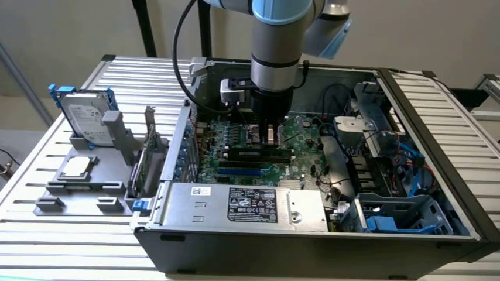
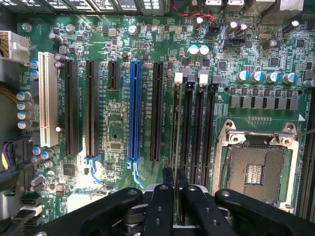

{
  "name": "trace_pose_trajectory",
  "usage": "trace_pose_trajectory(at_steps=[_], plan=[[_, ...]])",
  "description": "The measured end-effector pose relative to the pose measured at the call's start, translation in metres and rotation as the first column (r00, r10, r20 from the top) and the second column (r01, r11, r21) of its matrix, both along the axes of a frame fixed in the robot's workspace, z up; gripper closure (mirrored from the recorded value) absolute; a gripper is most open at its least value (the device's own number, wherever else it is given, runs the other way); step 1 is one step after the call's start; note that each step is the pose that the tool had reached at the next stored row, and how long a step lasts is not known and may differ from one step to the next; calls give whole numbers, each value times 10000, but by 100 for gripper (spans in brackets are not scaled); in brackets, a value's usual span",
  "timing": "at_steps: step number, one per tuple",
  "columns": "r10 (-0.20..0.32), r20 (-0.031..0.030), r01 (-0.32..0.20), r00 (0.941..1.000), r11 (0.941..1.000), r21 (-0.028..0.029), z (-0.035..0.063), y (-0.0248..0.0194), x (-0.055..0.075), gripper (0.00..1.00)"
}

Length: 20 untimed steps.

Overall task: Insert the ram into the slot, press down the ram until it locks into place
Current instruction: 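Insert the ram into the slot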

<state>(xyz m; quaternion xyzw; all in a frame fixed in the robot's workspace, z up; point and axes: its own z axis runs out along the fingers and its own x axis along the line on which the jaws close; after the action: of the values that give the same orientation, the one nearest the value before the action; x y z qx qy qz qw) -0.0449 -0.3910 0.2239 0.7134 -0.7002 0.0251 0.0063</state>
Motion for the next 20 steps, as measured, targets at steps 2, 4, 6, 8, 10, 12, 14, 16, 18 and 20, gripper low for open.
trace_pose_trajectory(at_steps=[2, 4, 6, 8, 10, 12, 14, 16, 18, 20], plan=[[29, 0, -29, 10000, 10000, 0, 0, 0, -1, 86], [46, 0, -46, 10000, 10000, -1, 0, 1, -4, 86], [63, 0, -63, 10000, 10000, -1, 0, 1, -8, 86], [80, 0, -80, 10000, 10000, 0, -2, 1, -8, 86], [93, 1, -93, 10000, 10000, 1, -8, 1, -9, 86], [108, 0, -108, 9999, 9999, -1, -13, 1, -9, 86], [118, -1, -118, 9999, 9999, -2, -15, 1, -9, 86], [122, -1, -122, 9999, 9999, -3, -16, 1, -9, 85], [122, 0, -122, 9999, 9999, 0, -8, 1, -9, 78], [122, 0, -122, 9999, 9999, 0, 30, 1, -9, 78]])
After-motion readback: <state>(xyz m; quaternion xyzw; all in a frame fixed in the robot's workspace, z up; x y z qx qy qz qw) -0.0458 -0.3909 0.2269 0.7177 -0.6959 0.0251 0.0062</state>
